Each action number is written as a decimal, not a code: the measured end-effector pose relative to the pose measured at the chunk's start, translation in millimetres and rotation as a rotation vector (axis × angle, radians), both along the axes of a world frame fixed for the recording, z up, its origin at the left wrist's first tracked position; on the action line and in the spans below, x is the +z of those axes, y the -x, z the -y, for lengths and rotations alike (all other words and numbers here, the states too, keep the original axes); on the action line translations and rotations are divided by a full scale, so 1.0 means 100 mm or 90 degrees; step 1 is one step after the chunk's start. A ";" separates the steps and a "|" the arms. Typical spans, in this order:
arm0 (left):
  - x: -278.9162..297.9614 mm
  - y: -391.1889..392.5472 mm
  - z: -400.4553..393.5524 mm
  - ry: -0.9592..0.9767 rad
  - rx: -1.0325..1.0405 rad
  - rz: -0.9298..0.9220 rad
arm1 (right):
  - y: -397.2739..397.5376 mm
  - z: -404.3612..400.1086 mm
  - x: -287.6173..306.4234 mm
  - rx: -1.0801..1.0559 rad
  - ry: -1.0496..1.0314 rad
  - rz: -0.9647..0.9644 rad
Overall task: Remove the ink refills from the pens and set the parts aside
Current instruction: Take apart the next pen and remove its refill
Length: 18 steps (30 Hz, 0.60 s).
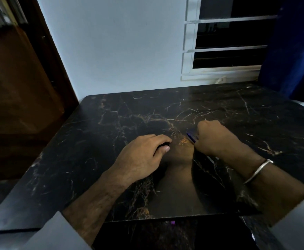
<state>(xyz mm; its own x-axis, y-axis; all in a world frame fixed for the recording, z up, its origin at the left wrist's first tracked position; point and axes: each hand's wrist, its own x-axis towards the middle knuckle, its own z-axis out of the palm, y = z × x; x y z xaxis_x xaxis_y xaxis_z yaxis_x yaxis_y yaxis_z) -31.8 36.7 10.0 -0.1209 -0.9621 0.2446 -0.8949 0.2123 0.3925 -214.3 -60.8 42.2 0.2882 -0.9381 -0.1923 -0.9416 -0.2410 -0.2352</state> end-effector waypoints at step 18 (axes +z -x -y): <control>0.09 0.06 -0.04 -0.008 -0.030 -0.217 | 0.11 -0.37 -0.04 -0.074 -0.082 1.024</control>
